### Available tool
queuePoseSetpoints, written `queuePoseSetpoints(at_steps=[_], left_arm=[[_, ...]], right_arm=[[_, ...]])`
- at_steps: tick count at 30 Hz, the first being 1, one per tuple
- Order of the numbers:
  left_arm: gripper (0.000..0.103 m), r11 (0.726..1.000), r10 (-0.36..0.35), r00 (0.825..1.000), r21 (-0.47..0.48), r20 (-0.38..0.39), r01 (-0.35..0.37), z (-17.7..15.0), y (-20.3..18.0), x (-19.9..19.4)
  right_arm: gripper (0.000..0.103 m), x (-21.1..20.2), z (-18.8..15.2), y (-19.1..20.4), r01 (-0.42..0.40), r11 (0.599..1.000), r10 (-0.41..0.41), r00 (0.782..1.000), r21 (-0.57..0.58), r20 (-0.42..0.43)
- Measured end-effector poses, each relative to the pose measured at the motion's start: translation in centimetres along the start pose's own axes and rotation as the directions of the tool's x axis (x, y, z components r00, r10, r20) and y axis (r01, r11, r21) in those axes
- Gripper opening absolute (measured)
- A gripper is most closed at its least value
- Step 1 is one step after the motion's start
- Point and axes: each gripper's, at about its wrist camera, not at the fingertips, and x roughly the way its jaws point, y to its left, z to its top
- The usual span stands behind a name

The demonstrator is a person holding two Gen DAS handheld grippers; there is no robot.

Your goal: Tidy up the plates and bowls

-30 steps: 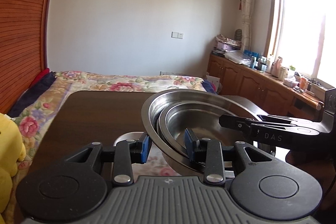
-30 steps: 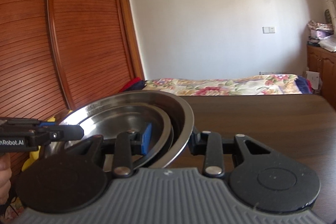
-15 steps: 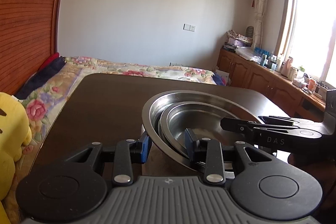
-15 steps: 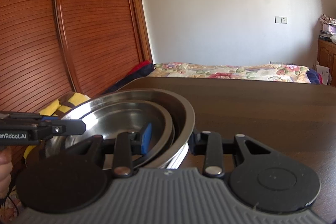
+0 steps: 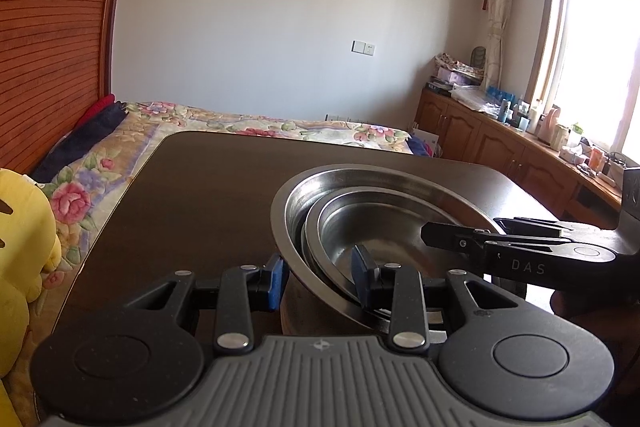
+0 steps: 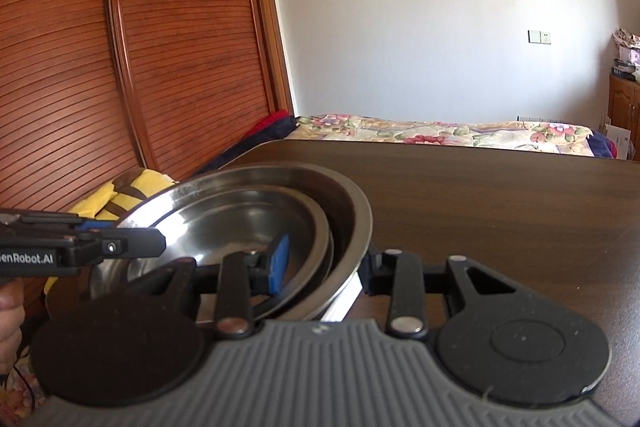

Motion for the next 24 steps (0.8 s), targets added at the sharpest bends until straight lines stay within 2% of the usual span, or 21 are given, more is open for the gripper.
queuePoseSetpoints(at_steps=[5, 7, 9, 10, 14, 16, 24], left_arm=[[0.038, 1.0, 0.002, 1.0, 0.004, 0.005, -0.002, -0.1, -0.1, 0.0], [0.043, 1.0, 0.014, 1.0, 0.006, 0.01, -0.014, -0.2, -0.1, 0.0], [0.051, 1.0, 0.027, 1.0, 0.005, 0.013, -0.028, -0.2, -0.1, -0.1], [0.055, 0.999, 0.034, 0.999, 0.006, 0.014, -0.035, -0.2, -0.1, -0.1], [0.059, 0.998, 0.059, 0.998, 0.008, 0.021, -0.059, -0.1, -0.1, -0.4], [0.068, 0.998, 0.067, 0.997, 0.011, 0.028, -0.068, 0.0, -0.2, -0.6], [0.08, 0.994, 0.096, 0.992, 0.045, 0.08, -0.1, 0.6, -1.6, -2.0]], right_arm=[[0.043, 0.2, 0.0, 0.1, -0.002, 1.0, 0.002, 1.0, -0.009, 0.009], [0.055, 0.1, -0.1, 0.2, 0.004, 1.0, -0.003, 1.0, -0.015, 0.02], [0.061, -0.2, 0.1, 0.2, 0.022, 1.0, -0.022, 0.999, -0.021, 0.035], [0.061, -0.3, 0.2, 0.2, 0.028, 0.999, -0.027, 0.999, -0.02, 0.04], [0.063, -0.9, 0.4, -0.4, 0.05, 0.999, -0.05, 0.997, -0.008, 0.056], [0.063, -1.3, 0.5, -0.7, 0.06, 0.998, -0.059, 0.996, -0.003, 0.067], [0.066, -3.3, 0.8, -1.3, 0.092, 0.996, -0.092, 0.989, 0.006, 0.113]])
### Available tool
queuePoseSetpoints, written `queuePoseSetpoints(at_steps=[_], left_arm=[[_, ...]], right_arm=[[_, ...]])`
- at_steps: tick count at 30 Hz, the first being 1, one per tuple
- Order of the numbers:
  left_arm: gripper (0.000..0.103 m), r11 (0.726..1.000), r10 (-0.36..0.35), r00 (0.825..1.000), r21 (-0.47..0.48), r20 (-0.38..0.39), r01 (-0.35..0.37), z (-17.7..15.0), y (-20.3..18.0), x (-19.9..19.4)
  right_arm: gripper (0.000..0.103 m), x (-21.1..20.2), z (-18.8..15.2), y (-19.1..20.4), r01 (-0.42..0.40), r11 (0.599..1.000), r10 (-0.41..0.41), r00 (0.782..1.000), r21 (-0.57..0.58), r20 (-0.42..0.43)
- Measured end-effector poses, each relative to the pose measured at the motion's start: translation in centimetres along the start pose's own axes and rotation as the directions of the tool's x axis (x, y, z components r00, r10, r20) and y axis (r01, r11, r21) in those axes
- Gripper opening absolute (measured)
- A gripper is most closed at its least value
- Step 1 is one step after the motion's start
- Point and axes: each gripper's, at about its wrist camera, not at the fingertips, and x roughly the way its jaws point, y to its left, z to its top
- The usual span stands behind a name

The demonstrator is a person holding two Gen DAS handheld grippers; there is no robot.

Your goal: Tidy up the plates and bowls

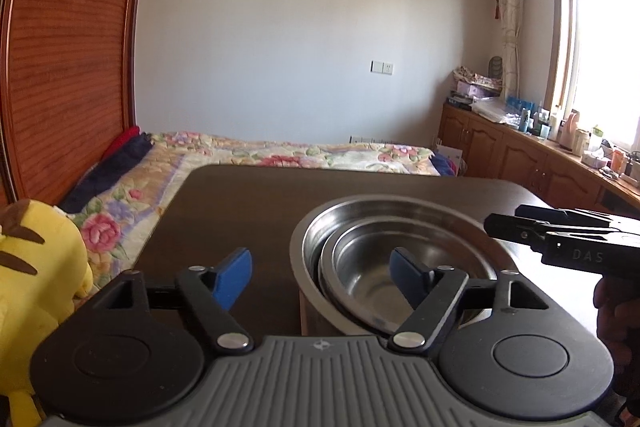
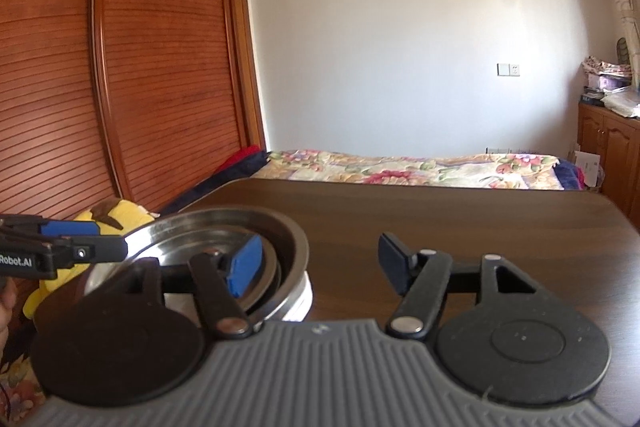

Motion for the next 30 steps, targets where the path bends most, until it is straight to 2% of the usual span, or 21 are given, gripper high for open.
queuePoseSetpoints(at_steps=[3, 7, 11, 15, 20, 28, 30], left_arm=[[0.084, 1.0, 0.001, 1.0, 0.009, 0.02, -0.001, 0.3, -0.3, -0.7], [0.09, 1.0, 0.004, 0.999, 0.031, 0.052, -0.006, 0.8, -1.1, -1.7], [0.095, 0.999, -0.003, 0.997, 0.046, 0.077, -0.001, 1.2, -1.8, -2.5], [0.103, 0.997, -0.001, 0.995, 0.071, 0.101, -0.006, 1.2, -2.7, -3.2], [0.103, 0.997, 0.004, 0.995, 0.073, 0.102, -0.012, 1.5, -3.8, -3.9], [0.103, 0.999, 0.02, 0.995, 0.034, 0.102, -0.024, 2.1, -4.9, -4.4], [0.103, 0.998, 0.047, 0.994, 0.04, 0.096, -0.051, 2.4, -5.4, -4.4]], right_arm=[[0.068, -0.7, 0.2, -0.2, 0.009, 1.0, -0.009, 1.0, 0.002, 0.017], [0.077, -1.7, 0.4, -0.5, 0.021, 1.0, -0.021, 0.999, 0.001, 0.042], [0.081, -2.7, 0.4, -0.8, 0.03, 1.0, -0.03, 0.998, 0.003, 0.057], [0.093, -3.7, 0.4, -1.2, 0.034, 0.999, -0.034, 0.997, 0.007, 0.069], [0.102, -5.0, 0.5, -1.5, 0.045, 0.999, -0.046, 0.996, 0.007, 0.079], [0.103, -7.1, 0.5, -2.1, 0.085, 0.996, -0.084, 0.993, -0.006, 0.083], [0.103, -7.5, 0.5, -2.3, 0.09, 0.996, -0.088, 0.992, -0.01, 0.089]])
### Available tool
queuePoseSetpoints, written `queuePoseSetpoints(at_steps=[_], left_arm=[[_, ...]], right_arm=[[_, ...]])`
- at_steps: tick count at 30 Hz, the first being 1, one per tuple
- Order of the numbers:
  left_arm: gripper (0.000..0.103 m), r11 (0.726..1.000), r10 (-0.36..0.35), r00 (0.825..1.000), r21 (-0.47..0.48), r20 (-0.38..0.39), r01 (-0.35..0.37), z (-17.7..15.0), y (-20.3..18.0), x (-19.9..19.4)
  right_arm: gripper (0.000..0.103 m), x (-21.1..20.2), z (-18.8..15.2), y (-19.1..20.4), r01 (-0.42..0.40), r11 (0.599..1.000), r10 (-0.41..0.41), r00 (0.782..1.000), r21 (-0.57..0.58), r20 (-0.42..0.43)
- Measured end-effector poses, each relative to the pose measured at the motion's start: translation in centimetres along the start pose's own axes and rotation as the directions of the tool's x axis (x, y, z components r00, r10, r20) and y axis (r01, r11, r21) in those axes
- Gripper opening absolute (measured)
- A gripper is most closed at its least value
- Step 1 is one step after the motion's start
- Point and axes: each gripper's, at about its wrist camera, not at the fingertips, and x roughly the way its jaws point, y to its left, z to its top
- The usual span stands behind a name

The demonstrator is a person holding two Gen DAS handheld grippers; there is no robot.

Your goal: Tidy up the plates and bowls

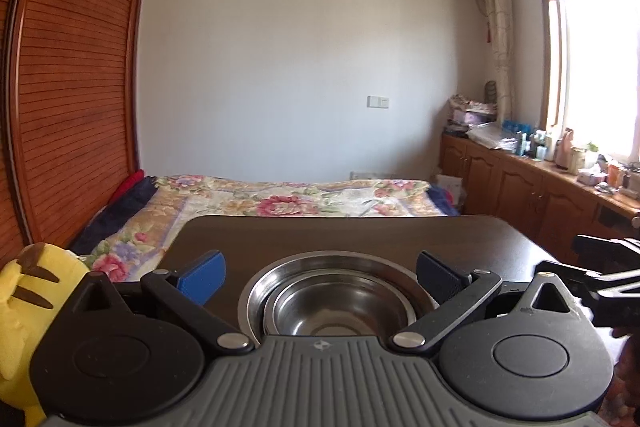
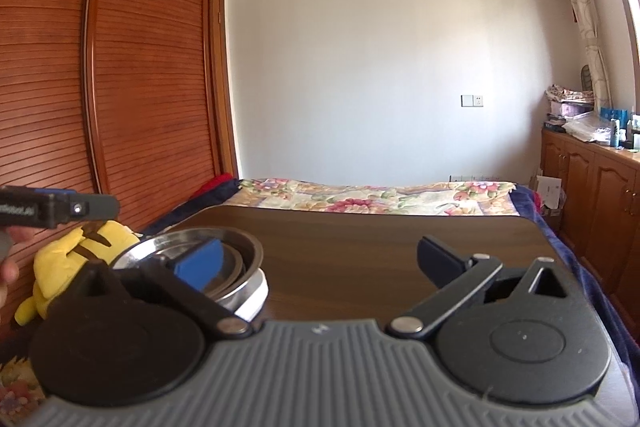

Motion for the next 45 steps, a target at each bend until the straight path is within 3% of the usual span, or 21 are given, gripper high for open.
queuePoseSetpoints(at_steps=[4, 9, 16, 30, 45], left_arm=[[0.103, 0.999, 0.033, 0.999, 0.035, 0.011, -0.034, 0.3, -0.9, -0.2], [0.103, 0.998, 0.019, 0.999, 0.055, 0.041, -0.021, -0.2, -1.7, -0.8], [0.103, 0.996, 0.013, 0.999, 0.083, 0.045, -0.017, -0.9, -3.0, -1.4], [0.103, 0.996, 0.02, 1.0, 0.091, 0.013, -0.021, -3.5, -4.0, -1.6], [0.103, 0.996, 0.049, 0.998, 0.075, -0.028, -0.046, -5.4, -3.4, -0.8]], right_arm=[[0.103, -0.5, 0.0, -0.5, 0.0, 1.0, 0.0, 1.0, 0.002, 0.006], [0.103, -1.0, -0.2, -0.4, 0.018, 1.0, -0.018, 1.0, 0.001, 0.021], [0.103, -1.7, -0.6, 0.0, 0.101, 0.995, -0.102, 0.994, 0.014, 0.039], [0.103, -1.6, -2.4, 0.5, 0.201, 0.98, -0.201, 0.979, 0.005, 0.015], [0.103, -1.2, -3.9, 1.0, 0.231, 0.973, -0.232, 0.973, -0.016, -0.01]])
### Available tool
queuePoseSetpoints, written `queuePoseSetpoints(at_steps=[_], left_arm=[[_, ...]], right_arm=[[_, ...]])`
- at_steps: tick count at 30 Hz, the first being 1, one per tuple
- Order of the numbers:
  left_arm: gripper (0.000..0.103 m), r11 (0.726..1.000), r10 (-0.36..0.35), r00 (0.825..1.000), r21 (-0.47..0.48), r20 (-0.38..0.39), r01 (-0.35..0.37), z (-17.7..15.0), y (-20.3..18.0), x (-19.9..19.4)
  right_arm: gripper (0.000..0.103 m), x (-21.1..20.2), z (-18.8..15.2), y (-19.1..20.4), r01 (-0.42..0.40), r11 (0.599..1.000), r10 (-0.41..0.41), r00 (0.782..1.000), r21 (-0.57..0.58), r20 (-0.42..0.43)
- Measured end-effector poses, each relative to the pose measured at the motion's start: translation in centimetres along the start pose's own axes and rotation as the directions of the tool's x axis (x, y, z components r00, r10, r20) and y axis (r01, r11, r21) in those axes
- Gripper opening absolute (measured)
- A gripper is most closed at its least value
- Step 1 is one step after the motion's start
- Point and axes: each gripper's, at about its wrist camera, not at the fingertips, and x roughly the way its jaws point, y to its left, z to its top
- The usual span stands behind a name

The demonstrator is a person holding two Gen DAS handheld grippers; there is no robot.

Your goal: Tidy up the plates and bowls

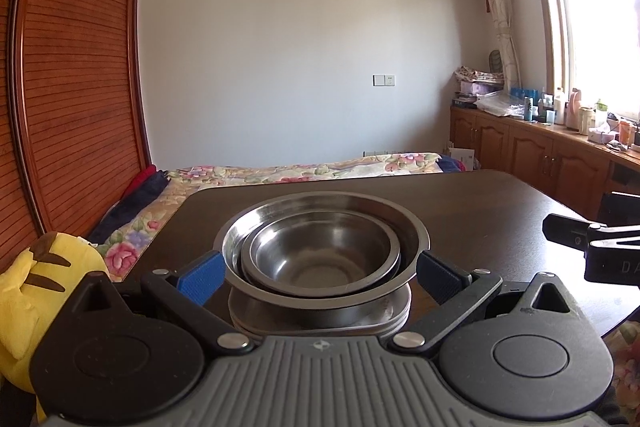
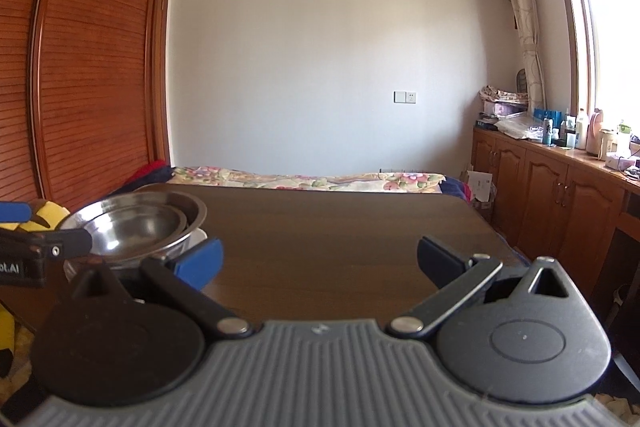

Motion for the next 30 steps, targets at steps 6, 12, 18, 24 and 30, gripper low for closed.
queuePoseSetpoints(at_steps=[6, 12, 18, 24, 30], left_arm=[[0.103, 1.0, 0.002, 1.0, -0.003, -0.005, -0.002, -0.05, 0.04, 0.09], [0.103, 1.0, 0.002, 1.0, -0.003, -0.005, -0.002, -0.1, -0.02, 0.05], [0.103, 1.0, 0.001, 1.0, -0.001, -0.006, -0.001, -0.11, -0.03, 0.06], [0.103, 1.0, 0.002, 1.0, -0.002, -0.006, -0.002, -0.03, 0.02, 0.12], [0.103, 1.0, 0.002, 1.0, -0.001, -0.006, -0.002, -0.03, 0.02, 0.1]], right_arm=[[0.103, 0.05, 0.08, -0.03, -0.002, 1.0, 0.002, 1.0, 0.003, -0.005], [0.103, 0.09, 0.16, -0.28, -0.002, 1.0, 0.002, 1.0, 0.014, -0.008], [0.103, 0.21, 0.25, -0.24, -0.002, 1.0, 0.002, 1.0, 0.016, -0.01], [0.103, 0.22, 0.26, -0.36, -0.004, 1.0, 0.005, 1.0, 0.023, -0.011], [0.103, 0.18, 0.28, -0.45, -0.002, 1.0, 0.002, 1.0, 0.021, -0.01]])
